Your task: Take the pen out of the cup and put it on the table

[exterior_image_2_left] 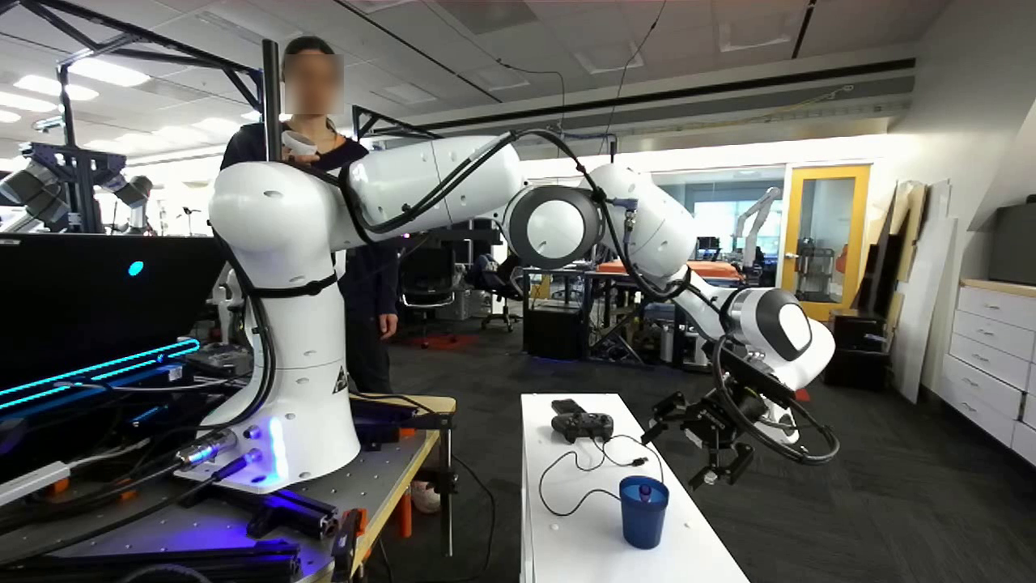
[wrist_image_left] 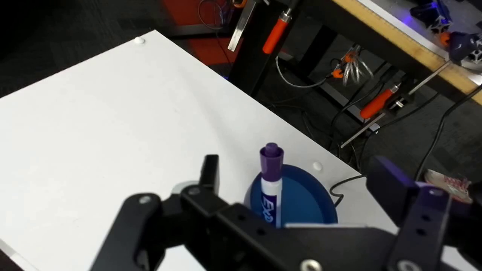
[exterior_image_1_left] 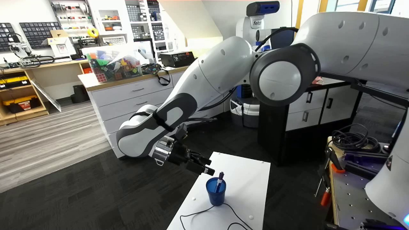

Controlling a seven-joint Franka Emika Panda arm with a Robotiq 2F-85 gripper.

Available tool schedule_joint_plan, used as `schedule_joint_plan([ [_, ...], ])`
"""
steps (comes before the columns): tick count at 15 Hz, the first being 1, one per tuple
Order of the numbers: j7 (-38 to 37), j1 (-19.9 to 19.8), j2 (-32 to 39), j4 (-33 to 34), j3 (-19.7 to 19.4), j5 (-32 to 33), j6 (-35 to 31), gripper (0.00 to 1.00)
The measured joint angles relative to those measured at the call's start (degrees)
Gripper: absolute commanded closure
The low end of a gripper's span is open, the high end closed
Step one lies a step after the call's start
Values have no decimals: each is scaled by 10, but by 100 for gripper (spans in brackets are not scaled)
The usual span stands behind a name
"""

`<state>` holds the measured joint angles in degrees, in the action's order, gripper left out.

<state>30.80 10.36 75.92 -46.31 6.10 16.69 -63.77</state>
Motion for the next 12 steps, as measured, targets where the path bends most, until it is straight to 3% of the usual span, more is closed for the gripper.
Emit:
schedule_joint_plan([
  [12,-1,-1,0,-15,0,-2,0,0],
])
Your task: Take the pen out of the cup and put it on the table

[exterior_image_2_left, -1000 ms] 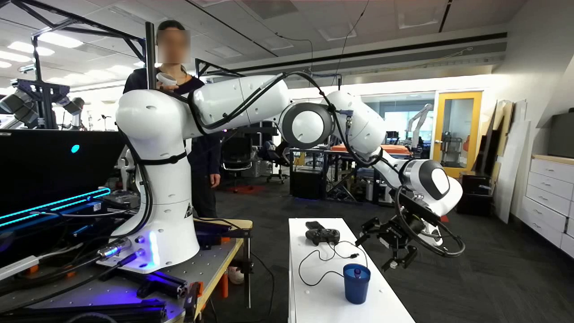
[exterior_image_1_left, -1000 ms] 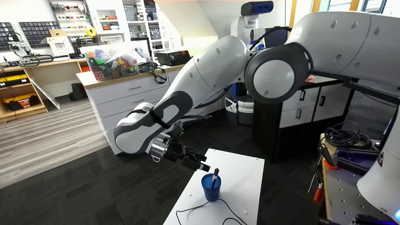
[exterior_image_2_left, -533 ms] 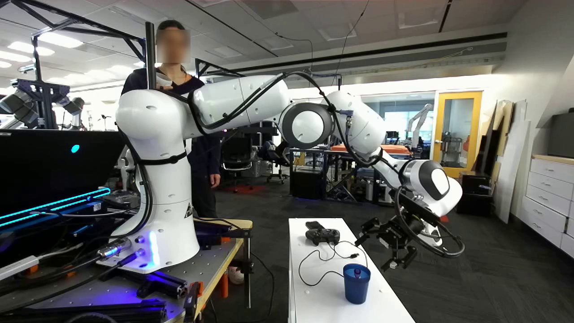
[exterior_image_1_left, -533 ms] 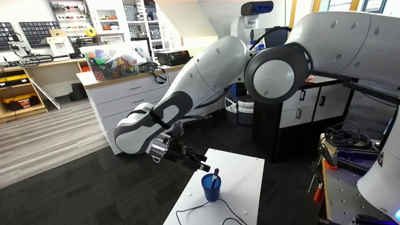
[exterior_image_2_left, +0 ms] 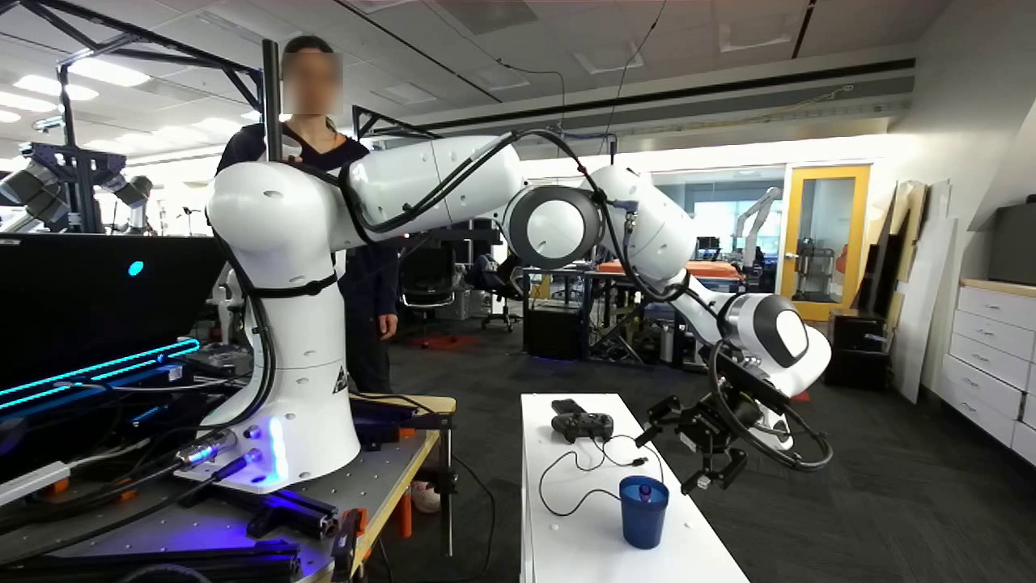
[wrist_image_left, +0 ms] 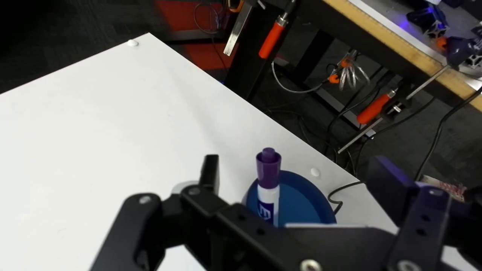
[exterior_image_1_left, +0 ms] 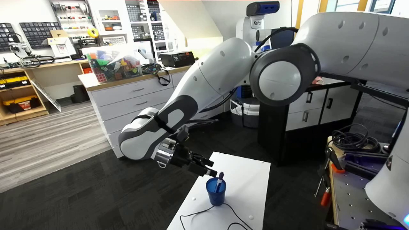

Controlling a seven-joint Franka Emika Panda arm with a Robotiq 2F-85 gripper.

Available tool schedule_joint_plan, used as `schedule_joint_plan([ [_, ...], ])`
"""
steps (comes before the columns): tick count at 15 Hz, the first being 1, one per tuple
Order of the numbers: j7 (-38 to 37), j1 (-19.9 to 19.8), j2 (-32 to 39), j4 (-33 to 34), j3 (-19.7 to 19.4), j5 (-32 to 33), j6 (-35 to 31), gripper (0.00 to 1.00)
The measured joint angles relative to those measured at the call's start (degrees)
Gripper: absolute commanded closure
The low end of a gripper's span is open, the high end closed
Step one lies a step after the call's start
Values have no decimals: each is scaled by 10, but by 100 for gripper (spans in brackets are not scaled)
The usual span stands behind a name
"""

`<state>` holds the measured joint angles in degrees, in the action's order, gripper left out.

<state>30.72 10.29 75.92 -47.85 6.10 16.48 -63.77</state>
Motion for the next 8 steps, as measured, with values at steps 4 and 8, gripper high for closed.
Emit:
schedule_joint_plan([
  [4,-2,0,0,-10,0,-1,0,0],
  [8,-5,0,0,-24,0,-1,-7,0],
])
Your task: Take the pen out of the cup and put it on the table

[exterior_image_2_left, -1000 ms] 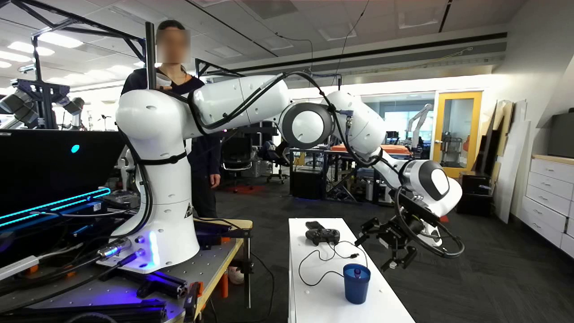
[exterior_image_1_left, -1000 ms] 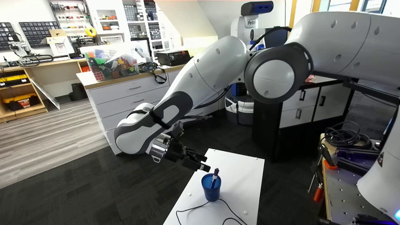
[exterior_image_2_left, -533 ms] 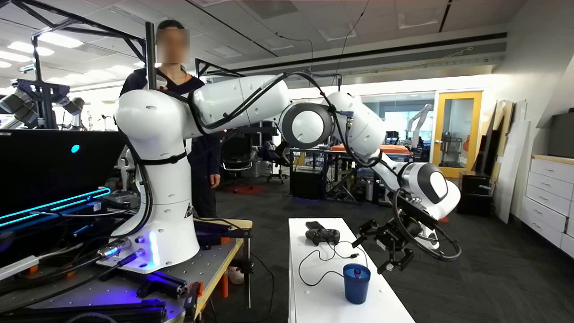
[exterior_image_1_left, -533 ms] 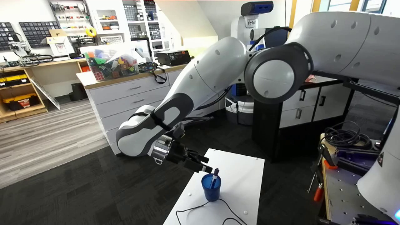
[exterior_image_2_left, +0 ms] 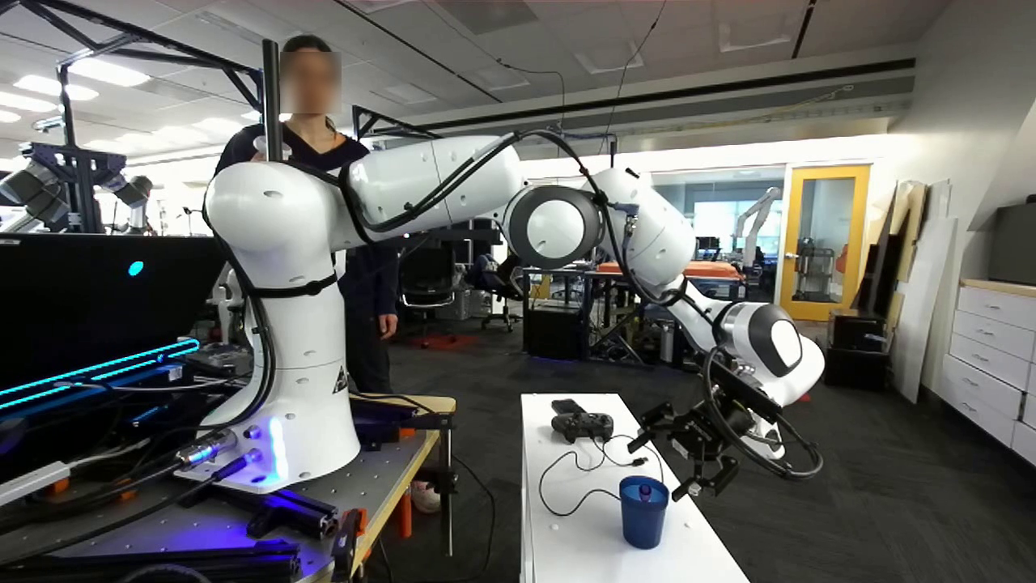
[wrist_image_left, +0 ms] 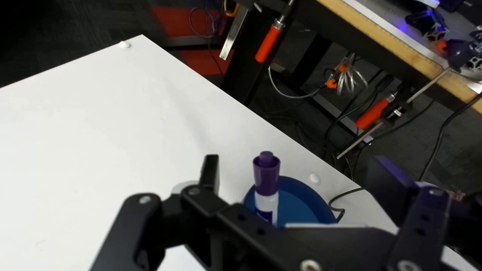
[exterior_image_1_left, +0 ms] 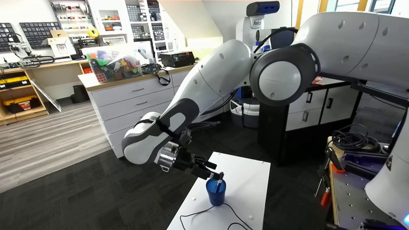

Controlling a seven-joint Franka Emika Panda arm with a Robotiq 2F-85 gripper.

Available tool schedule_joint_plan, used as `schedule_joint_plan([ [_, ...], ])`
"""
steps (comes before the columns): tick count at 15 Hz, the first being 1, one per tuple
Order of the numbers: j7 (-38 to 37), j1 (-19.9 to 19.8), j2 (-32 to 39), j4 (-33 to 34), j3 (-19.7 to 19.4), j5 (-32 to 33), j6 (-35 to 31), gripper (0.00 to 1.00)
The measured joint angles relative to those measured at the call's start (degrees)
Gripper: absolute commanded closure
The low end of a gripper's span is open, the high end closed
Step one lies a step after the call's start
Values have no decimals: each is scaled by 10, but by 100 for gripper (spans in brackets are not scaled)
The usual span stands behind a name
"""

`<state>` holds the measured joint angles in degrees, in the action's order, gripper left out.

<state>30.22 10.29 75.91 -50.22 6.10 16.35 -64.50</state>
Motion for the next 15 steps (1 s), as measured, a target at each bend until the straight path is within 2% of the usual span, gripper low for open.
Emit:
schedule_joint_plan([
  [10,-28,0,-5,-49,-9,2,-68,0],
  [15,-41,-1,-7,-60,-15,2,-70,0],
])
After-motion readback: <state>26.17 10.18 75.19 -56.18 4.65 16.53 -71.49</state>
